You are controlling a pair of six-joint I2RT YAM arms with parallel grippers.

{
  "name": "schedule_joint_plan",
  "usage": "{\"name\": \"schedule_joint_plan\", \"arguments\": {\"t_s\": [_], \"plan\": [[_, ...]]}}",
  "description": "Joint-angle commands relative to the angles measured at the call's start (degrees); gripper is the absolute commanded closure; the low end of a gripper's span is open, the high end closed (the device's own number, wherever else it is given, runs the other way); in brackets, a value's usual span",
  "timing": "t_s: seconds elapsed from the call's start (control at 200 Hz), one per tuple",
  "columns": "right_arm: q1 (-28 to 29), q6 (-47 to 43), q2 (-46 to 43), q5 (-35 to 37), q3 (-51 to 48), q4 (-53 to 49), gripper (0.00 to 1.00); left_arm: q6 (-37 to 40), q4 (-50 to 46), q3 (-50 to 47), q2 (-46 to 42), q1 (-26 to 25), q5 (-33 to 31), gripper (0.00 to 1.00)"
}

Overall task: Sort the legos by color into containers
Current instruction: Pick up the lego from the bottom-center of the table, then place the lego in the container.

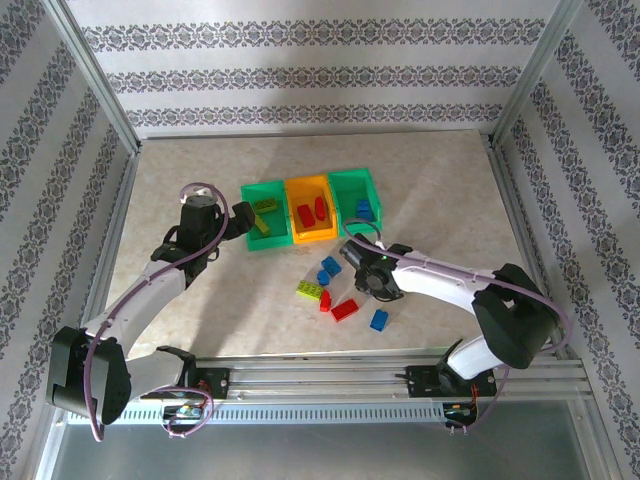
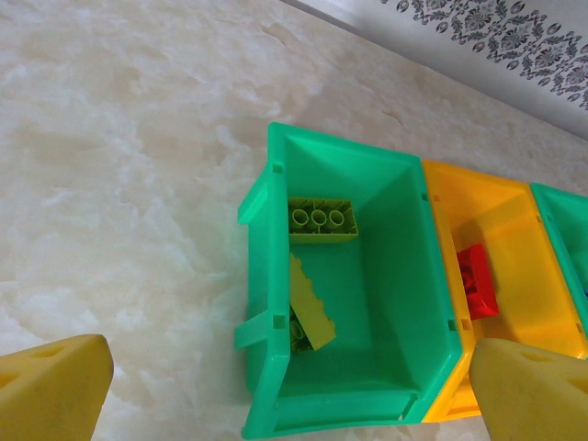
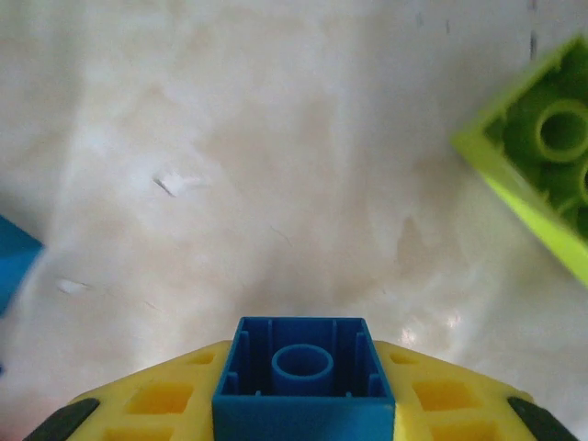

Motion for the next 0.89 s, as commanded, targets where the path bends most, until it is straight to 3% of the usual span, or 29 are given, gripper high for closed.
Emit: {"name": "schedule_joint_plan", "arguments": {"t_s": [0.0,0.395,0.889], "plan": [[-1.6,-4.6,-2.3,5.0,3.7,-1.2,0.75,-0.1,0.9,-0.7,-0.7,0.8,-0.7,0.00],[-8.8,-15.7,1.6,7.1,15.5,1.8,0.74,0.3,0.1,-0.8,-1.3,0.8,-1.3,0.00],[-14.6,-27.2,19.5,1.9,34.7,3.5,0.72,0.6,-0.9,-0.5,-1.7,0.8,-1.7,0.00]]}}
